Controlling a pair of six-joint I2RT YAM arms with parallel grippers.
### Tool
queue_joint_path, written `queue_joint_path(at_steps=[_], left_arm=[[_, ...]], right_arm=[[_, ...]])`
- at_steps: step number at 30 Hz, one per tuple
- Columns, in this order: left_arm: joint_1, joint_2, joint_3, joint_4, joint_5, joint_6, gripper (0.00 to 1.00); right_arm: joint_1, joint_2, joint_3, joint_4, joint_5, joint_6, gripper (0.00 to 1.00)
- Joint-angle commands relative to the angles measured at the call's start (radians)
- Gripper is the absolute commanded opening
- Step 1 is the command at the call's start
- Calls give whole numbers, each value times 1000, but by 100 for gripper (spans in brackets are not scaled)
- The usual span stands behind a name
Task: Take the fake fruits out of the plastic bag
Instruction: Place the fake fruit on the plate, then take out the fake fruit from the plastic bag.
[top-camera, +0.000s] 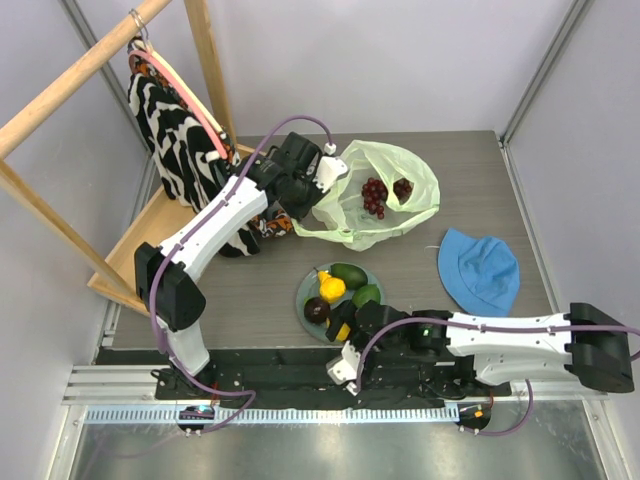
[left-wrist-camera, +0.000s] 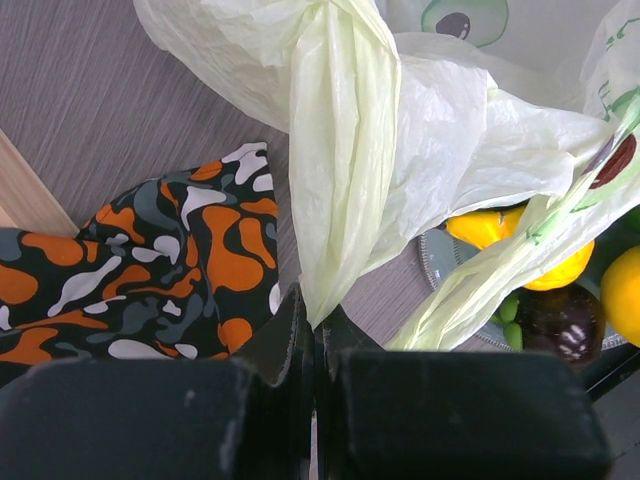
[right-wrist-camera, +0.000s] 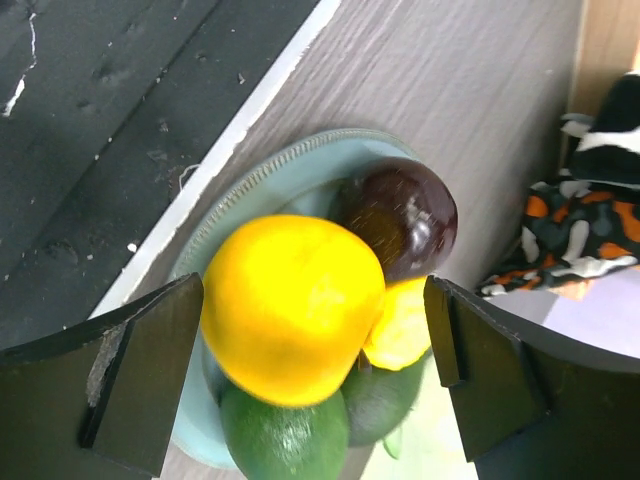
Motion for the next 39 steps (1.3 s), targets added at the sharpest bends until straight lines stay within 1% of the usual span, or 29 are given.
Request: queue_joint_path(at_steps=[1, 7, 10, 13, 14, 16, 17, 18, 19, 20, 21, 22, 24, 25, 26, 28, 29, 32, 33, 35, 36, 37, 39], left_arm=[[-6, -32, 14, -5, 23, 9, 0], [-8, -32, 13, -3, 48, 5, 0], [-8, -23, 22, -2, 59, 2, 0], [-8, -15, 30, 0, 68, -4, 0], [-8, -17, 36, 3, 68, -14, 0], [-8, -20, 40, 6, 71, -24, 0], [-8, -26, 47, 6, 70, -35, 0], [-8, -28, 50, 6, 80, -41, 0], [-8, -31, 56, 6, 82, -52, 0], [-8, -34, 69, 0, 82, -69, 0], [-8, -41, 77, -5, 92, -81, 0], [-8, -47, 79, -9, 120, -81, 0], [-8, -66, 76, -17, 132, -87, 0], [-8, -70, 73, -19, 131, -87, 0], [-8, -75, 68, -25, 128, -86, 0], [-8, -93, 44, -28, 122, -75, 0], [-8, -100, 36, -37, 131, -66, 0], [-8, -115, 13, -61, 154, -46, 0], [-8, -121, 5, -65, 154, -46, 0], [-8, -144, -28, -66, 154, -40, 0], [-8, -152, -45, -63, 154, -37, 0], [-8, -158, -79, -60, 152, -31, 0], [-8, -170, -99, -58, 149, -17, 0]], right_arm=[[6, -62, 12, -38, -19, -5, 100], [5, -159, 151, -208, -9, 72, 100], [6, -235, 227, -312, 36, 110, 100], [2, -288, 302, -310, 144, 170, 100], [-29, -286, 352, -302, 188, 232, 100], [-88, -254, 406, -285, 204, 299, 98], [-137, -236, 428, -273, 199, 337, 95], [-237, -221, 458, -259, 167, 399, 91], [-298, -185, 469, -222, 141, 435, 84], [-354, -164, 478, -198, 118, 467, 81], [-407, -139, 506, -170, 95, 550, 78], [-531, -77, 526, -130, 13, 591, 73], [-645, 5, 594, -92, -50, 676, 68], [-734, 48, 619, -57, -95, 755, 62], [-774, 147, 647, -49, -110, 800, 54], [-843, 247, 739, -55, -155, 869, 49], [-853, 349, 792, -62, -158, 880, 44], [-867, 476, 849, -64, -183, 902, 42], [-865, 547, 860, -59, -183, 906, 40], [-868, 609, 888, -53, -152, 932, 36], [-870, 663, 900, -53, -138, 948, 30], [-879, 681, 908, -53, -135, 964, 29], [-906, 727, 923, -46, -120, 1012, 28]])
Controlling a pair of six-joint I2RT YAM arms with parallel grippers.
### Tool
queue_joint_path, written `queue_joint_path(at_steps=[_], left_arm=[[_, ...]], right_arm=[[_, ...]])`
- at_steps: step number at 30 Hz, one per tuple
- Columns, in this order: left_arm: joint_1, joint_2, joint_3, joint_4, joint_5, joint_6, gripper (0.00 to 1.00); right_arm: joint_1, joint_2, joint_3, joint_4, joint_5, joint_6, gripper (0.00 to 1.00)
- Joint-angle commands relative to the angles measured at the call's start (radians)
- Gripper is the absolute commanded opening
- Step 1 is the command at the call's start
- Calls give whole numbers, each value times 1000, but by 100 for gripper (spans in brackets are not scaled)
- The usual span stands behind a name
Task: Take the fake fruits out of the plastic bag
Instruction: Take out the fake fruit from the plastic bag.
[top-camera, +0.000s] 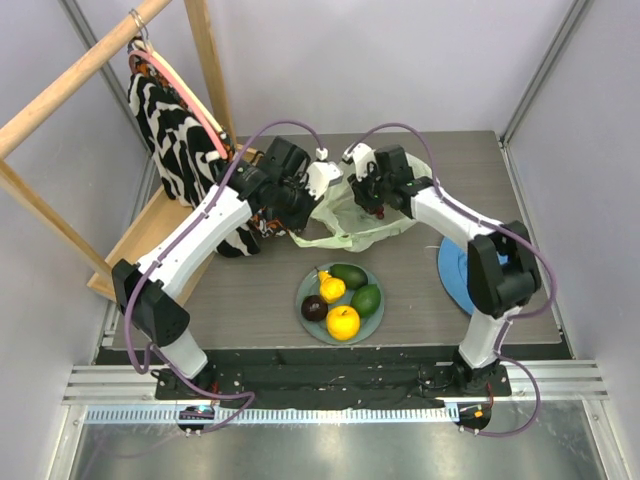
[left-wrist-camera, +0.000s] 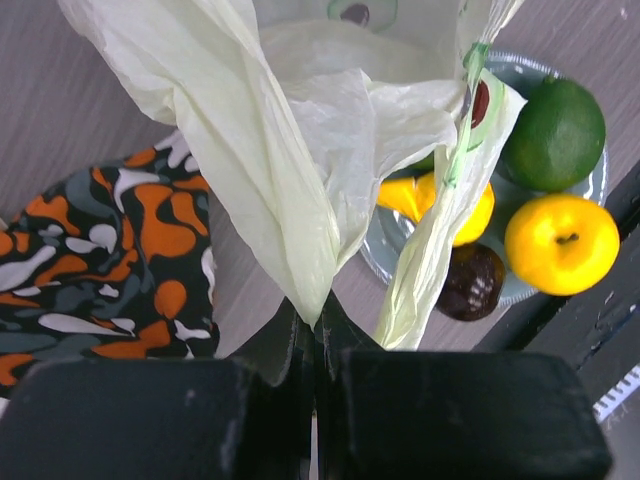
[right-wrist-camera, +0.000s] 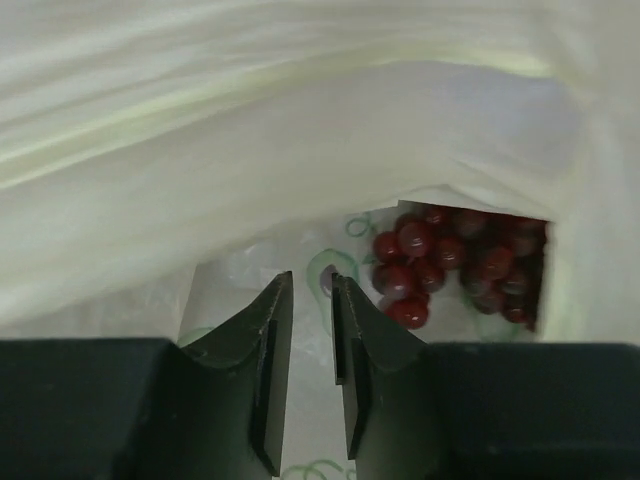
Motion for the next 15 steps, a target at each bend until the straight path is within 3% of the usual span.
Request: queue_joint_path(at_steps=[1, 5, 7, 10, 15], left_arm=[[-5, -53, -59, -12, 13, 40, 0], [-5, -70, -76, -11, 1, 50, 0], [-7, -73, -72, -5, 8, 44, 0], [-11, -41, -31, -12, 21, 40, 0], [-17, -3, -6, -17, 19, 54, 0]], right_arm=[[-37, 59, 72, 41, 24, 128, 28], [-51, 99, 93, 64, 90, 117, 32], [-50, 134, 107, 58, 116, 90, 46], [-50, 192, 136, 61, 181, 90, 59], [-50, 254, 173, 103, 280, 82, 62]])
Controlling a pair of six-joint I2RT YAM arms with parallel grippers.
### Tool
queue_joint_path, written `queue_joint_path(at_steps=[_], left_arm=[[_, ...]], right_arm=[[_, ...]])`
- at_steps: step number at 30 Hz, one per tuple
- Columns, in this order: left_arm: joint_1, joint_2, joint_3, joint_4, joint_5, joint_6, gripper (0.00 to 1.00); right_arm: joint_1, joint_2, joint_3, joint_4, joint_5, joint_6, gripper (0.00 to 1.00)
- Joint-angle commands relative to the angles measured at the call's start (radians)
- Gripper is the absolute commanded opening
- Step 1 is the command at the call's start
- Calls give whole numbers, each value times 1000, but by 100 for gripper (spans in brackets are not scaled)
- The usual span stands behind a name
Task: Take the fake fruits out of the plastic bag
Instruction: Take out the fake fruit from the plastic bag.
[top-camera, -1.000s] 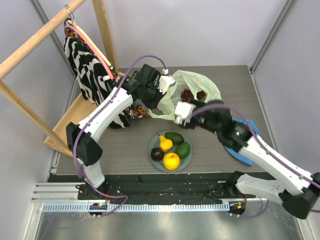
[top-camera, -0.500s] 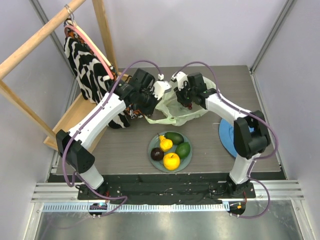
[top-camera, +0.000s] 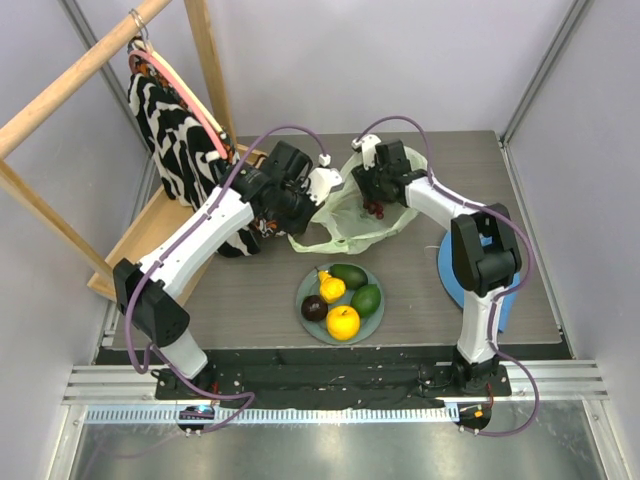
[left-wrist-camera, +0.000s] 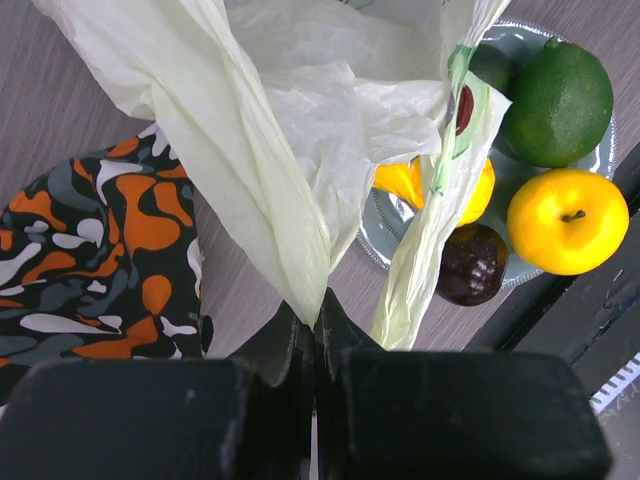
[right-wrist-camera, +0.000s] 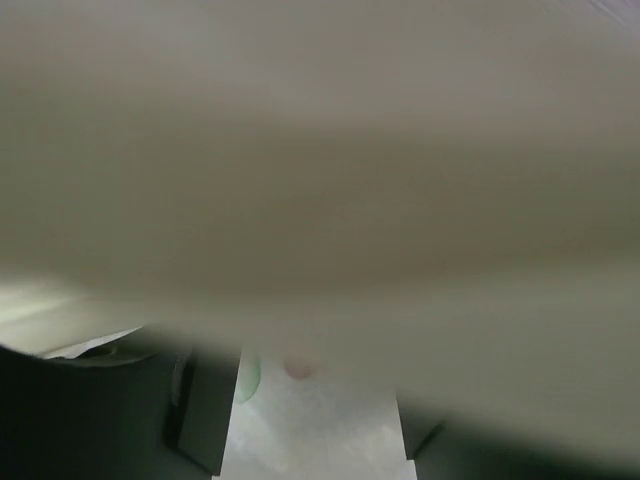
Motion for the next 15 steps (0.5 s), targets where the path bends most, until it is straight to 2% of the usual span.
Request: queue_joint_path(at_steps=[1, 6, 8, 11, 14, 15], left_arm=[[-7, 11, 41, -4, 19, 23, 0], [-7, 2, 12, -4, 21, 28, 0], [-7, 3, 8, -4, 15, 28, 0], [-9, 9, 15, -2, 4, 29, 0], [-9, 19, 19, 4, -4, 29, 0], [-7, 22, 24, 7, -7, 26, 0]], right_arm=[[7, 58, 57, 67, 154, -18, 63], [5, 159, 124, 75, 236, -110, 65], [-2, 182, 138, 74, 227, -139, 59], [-3, 203, 130, 64, 213, -180, 56], [-7, 193, 103, 38, 160, -220, 27], [-6, 178, 100, 26, 153, -221, 8]])
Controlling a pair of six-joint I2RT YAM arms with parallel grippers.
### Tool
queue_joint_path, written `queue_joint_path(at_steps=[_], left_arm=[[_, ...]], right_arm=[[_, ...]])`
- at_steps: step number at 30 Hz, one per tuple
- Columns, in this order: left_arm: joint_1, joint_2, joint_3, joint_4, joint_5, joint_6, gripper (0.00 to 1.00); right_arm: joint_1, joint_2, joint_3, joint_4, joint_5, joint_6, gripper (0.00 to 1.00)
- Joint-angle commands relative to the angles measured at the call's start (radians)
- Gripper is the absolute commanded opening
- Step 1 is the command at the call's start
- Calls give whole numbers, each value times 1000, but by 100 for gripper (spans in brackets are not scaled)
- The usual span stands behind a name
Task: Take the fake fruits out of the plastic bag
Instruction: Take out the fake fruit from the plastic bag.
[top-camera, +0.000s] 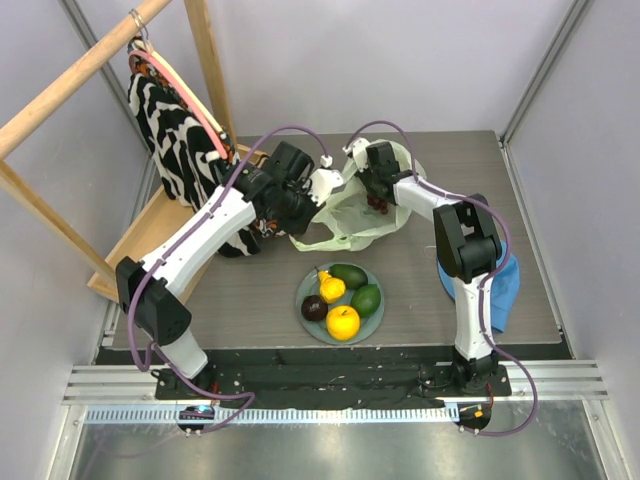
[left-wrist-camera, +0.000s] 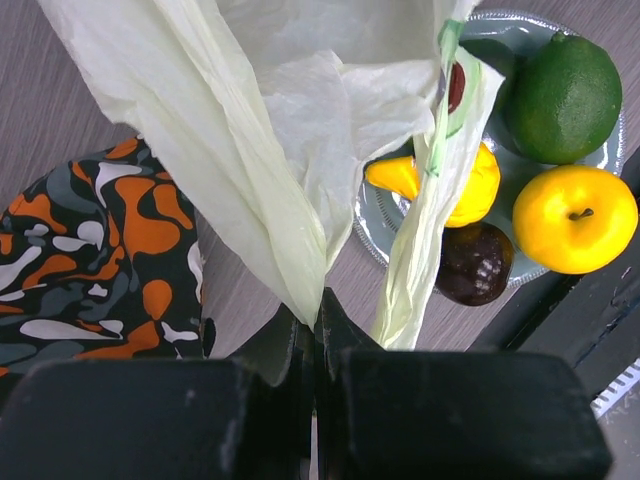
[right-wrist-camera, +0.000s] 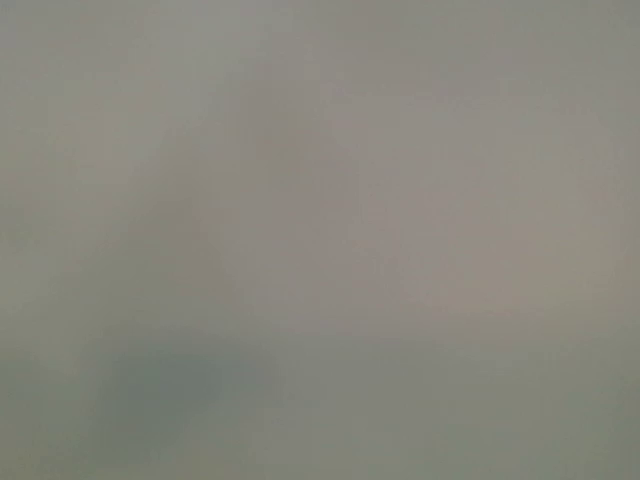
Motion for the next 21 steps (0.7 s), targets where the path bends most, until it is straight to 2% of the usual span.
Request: queue_joint_path(at_steps=[1, 6, 9, 13, 17, 21], left_arm=[[-6, 14, 16, 9, -8, 12, 0], [-4, 49, 47, 29, -47, 6, 0], [1, 87, 61, 85, -162, -69, 0], [39, 150, 130, 107, -227, -112, 0], [44, 188, 188, 115, -248, -109, 0], [45, 213, 219, 125, -288, -97, 0]], right_arm=[[-11, -20, -2, -58, -43, -53, 1], [-13, -184, -50, -124, -227, -30, 1], [-13, -333, -103, -168, -336, -27, 1], [-11, -494, -163, -268, -471, -16, 1], [-11, -652, -202, -302, -546, 50, 1], [-11, -732, -169, -352, -622, 90, 1]])
